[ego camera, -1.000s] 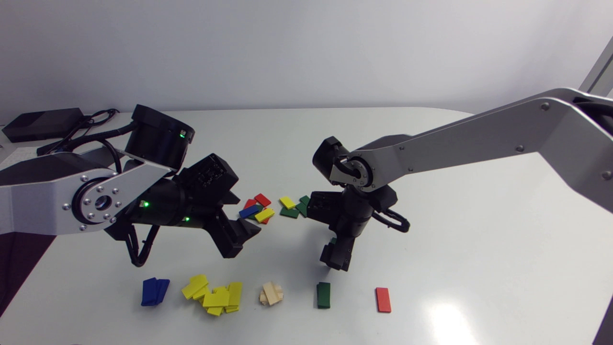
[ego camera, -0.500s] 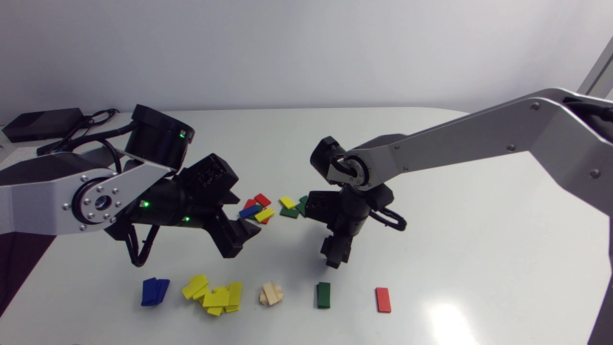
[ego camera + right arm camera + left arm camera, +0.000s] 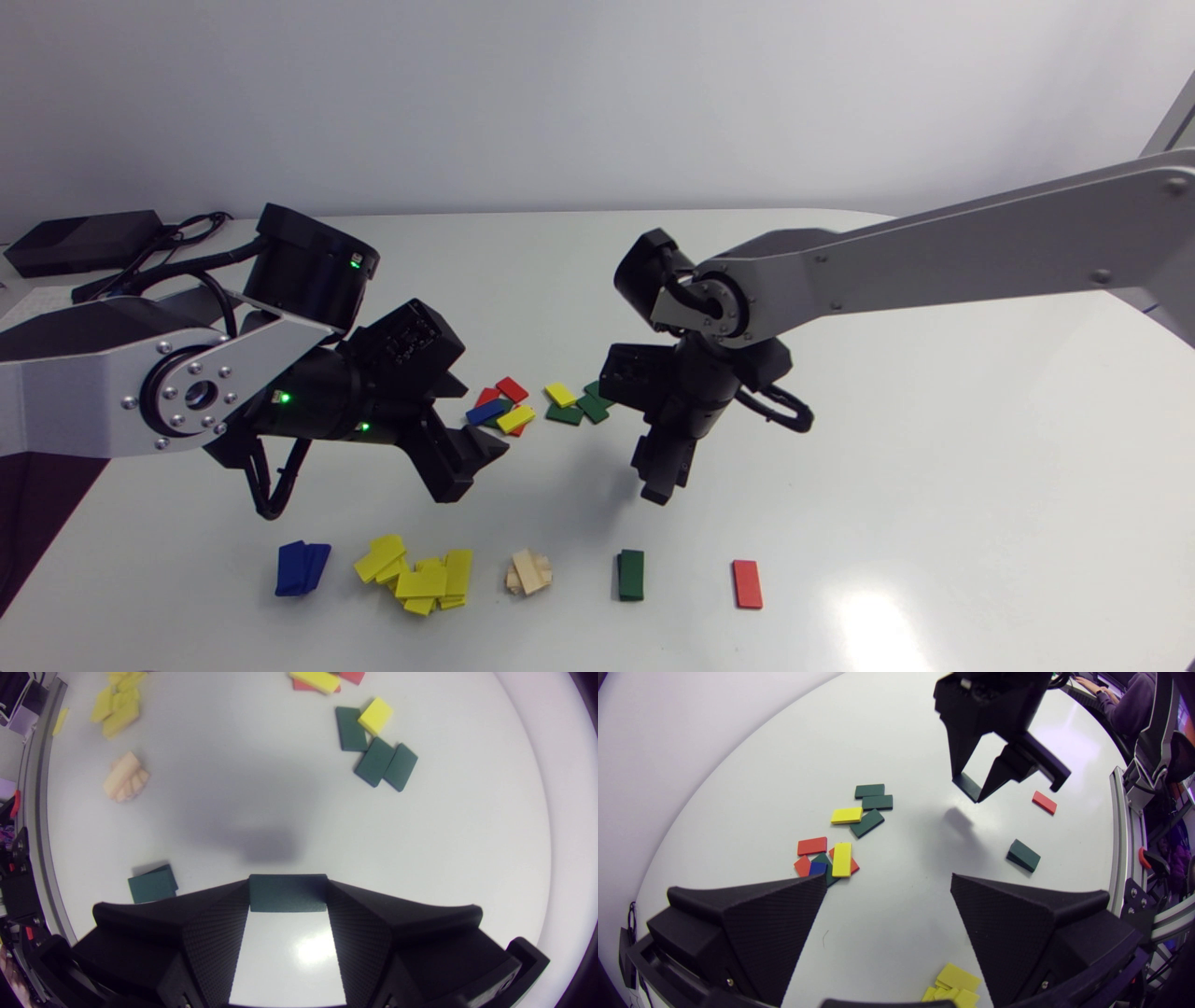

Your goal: Take domino bricks one by one from the mixed stack on the table and place each onto the existing stack of the same color.

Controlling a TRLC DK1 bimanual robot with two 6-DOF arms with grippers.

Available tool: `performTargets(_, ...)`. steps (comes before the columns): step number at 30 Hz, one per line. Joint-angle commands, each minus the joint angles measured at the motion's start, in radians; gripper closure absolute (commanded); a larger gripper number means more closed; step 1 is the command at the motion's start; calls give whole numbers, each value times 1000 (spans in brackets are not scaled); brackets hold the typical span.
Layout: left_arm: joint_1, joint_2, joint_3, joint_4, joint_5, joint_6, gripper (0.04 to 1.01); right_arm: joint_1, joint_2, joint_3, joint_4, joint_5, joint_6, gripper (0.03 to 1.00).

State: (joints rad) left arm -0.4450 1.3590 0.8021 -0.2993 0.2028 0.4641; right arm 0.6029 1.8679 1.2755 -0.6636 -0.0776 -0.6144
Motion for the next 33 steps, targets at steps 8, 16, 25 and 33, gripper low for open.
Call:
performTargets(8,-8,-11,-24,-1,6,13,97,156,-151,-185,-8,1,30,711)
performTargets(16,-23,-14,-32,-1,6,4,97,190,-147,-237,22,-5,18,710)
performTargets(25,-26,-26,-32,-8,6,-1,97,239,-98,-219,33,-8,25,710)
performTargets(33,-32,-26,-18,-14,6,-2,97,238,-92,-214,32,-8,18,710)
